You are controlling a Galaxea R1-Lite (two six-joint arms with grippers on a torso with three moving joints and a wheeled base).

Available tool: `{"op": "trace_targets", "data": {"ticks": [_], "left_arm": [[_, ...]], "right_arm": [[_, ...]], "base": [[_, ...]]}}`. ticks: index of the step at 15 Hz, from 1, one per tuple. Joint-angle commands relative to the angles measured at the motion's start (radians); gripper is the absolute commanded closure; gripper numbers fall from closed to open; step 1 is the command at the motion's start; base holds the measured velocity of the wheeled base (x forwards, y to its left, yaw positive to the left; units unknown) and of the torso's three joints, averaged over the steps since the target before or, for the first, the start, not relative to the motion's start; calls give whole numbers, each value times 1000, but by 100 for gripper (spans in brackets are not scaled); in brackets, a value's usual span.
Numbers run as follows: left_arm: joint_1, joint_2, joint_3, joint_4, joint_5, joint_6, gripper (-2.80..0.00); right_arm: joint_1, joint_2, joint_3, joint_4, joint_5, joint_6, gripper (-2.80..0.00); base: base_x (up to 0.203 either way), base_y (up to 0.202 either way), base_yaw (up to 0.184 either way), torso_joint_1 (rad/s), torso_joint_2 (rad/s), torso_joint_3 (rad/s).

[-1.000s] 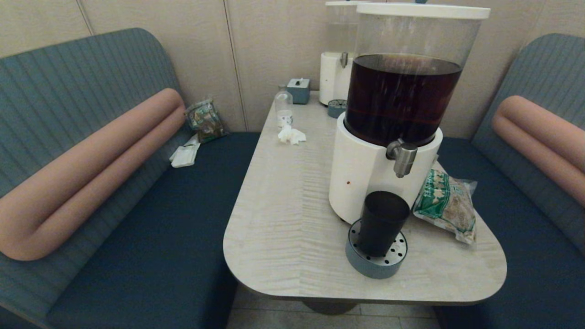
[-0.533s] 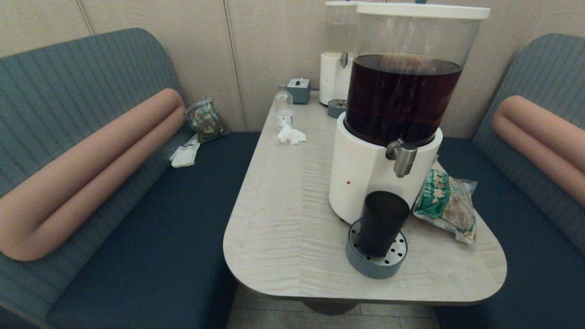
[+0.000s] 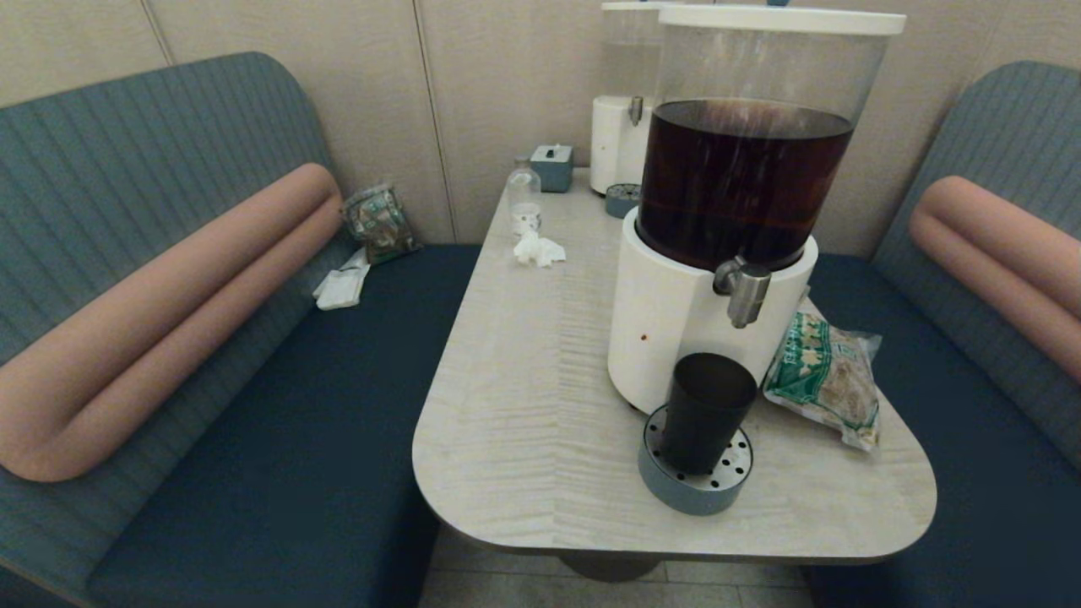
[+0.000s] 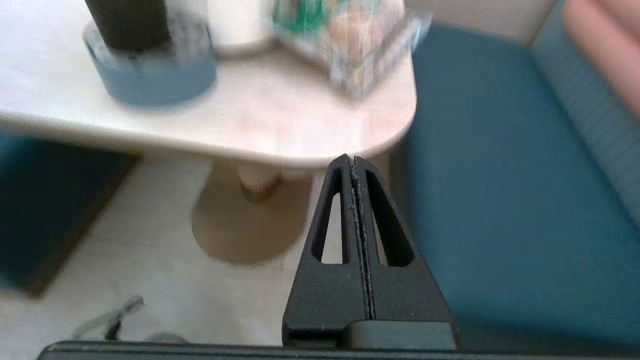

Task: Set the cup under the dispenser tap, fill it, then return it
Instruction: Turn on the faucet

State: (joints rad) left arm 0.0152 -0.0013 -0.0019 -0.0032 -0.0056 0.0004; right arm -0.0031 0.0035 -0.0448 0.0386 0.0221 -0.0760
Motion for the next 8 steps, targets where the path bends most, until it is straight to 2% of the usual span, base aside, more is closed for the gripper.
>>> {"op": "trace_targets", "data": {"ticks": [1, 2, 5, 8], "left_arm": [[0, 3, 0, 0, -1, 0, -280], [0, 3, 0, 0, -1, 0, -280], [0, 3, 0, 0, 1, 0, -280], [0, 3, 0, -1, 1, 0, -280]], "right_arm": [[0, 9, -102, 51, 9, -6, 0], [0, 5, -101, 54, 8, -9, 0], [1, -1, 42, -22, 2, 29, 0], [2, -1, 45, -32, -13, 76, 0]], "base": [[0, 0, 0, 0, 0, 0], [0, 0, 0, 0, 0, 0], [0, 0, 0, 0, 0, 0], [0, 0, 0, 0, 0, 0]]}}
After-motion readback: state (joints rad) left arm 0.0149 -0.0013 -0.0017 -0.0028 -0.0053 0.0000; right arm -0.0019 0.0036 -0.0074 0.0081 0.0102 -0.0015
